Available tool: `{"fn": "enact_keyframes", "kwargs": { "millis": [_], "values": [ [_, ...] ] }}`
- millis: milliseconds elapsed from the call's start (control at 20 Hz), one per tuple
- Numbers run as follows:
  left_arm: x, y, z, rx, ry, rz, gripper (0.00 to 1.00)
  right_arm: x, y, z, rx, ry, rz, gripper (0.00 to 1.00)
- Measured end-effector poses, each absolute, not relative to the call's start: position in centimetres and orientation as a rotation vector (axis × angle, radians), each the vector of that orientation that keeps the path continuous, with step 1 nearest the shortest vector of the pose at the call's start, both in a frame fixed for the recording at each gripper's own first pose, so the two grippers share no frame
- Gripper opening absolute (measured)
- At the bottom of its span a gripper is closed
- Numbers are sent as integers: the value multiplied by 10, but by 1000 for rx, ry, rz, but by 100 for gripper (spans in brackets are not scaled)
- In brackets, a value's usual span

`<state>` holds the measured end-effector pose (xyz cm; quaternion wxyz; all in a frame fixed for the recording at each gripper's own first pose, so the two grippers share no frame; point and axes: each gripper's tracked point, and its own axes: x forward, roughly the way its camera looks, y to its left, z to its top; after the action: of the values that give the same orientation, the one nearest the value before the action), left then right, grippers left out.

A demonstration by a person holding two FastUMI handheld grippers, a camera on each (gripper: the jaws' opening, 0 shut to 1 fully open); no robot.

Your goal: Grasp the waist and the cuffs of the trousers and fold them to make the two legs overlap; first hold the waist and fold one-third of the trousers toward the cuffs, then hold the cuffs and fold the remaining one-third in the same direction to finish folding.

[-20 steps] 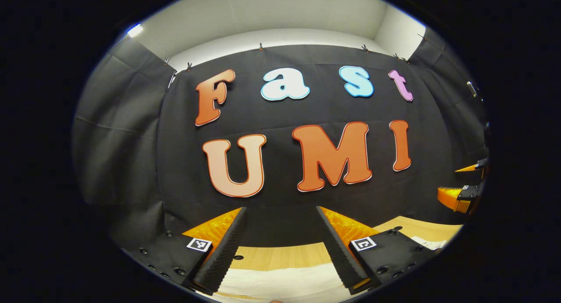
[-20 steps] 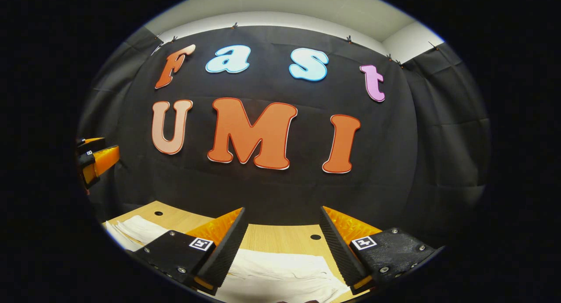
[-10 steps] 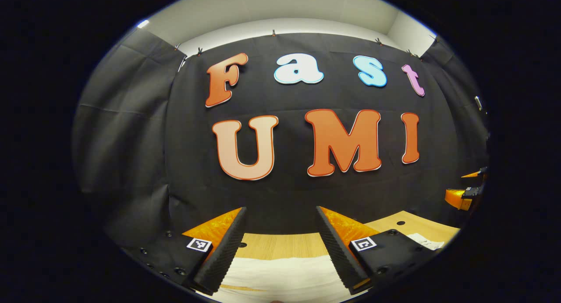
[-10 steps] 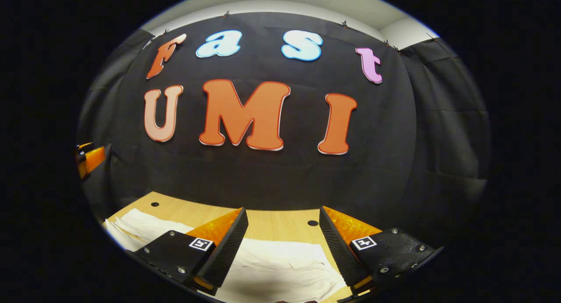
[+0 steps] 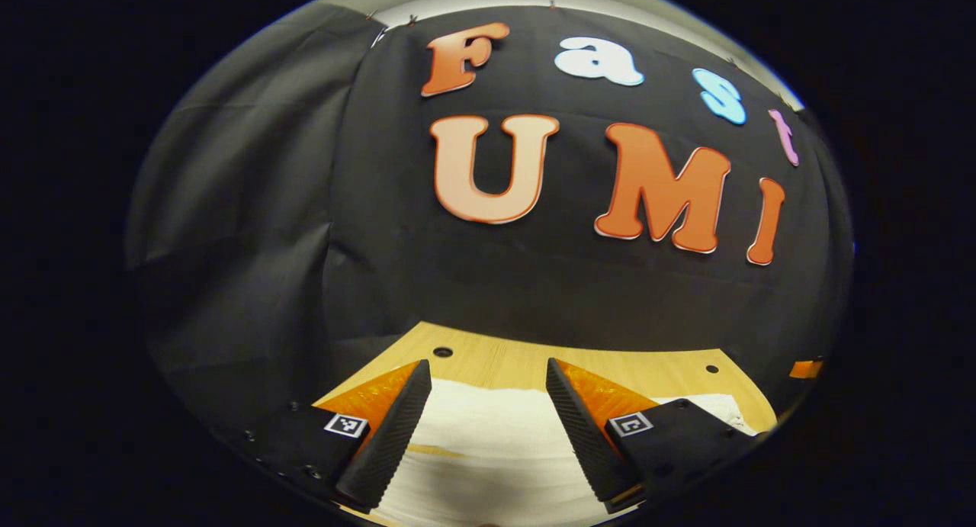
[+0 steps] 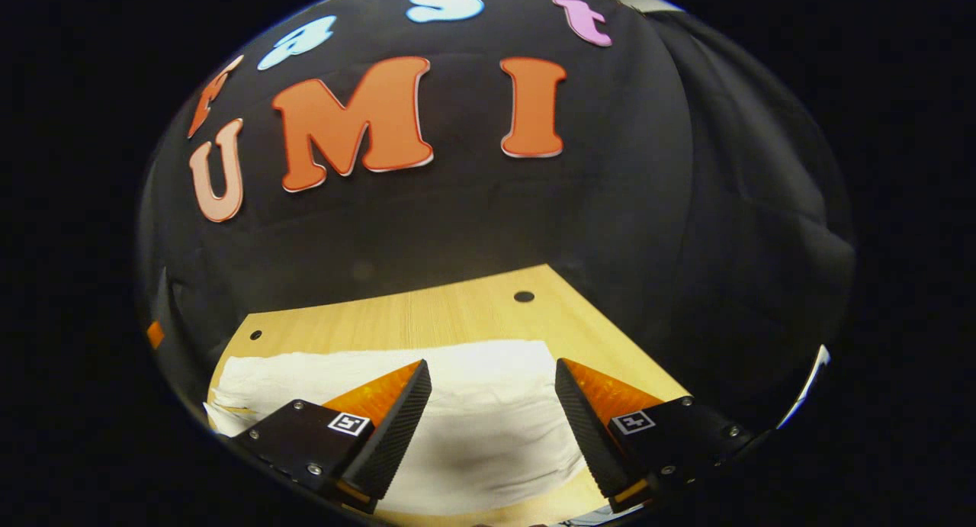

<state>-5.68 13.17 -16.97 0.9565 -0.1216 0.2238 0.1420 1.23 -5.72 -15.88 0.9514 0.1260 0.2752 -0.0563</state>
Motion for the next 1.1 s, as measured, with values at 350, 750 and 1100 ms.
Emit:
{"fn": "enact_keyframes", "kwargs": {
  "millis": [350,750,1100],
  "values": [
    [-119,192,-242,-420,630,461,99,-12,-68,-249,526,863,-197,99],
    [-182,215,-333,-743,872,597,99,-40,-82,-301,639,1043,-304,97],
    [-249,245,-396,-956,1017,716,99,-53,-76,-324,702,1127,-307,96]
  ]
}}
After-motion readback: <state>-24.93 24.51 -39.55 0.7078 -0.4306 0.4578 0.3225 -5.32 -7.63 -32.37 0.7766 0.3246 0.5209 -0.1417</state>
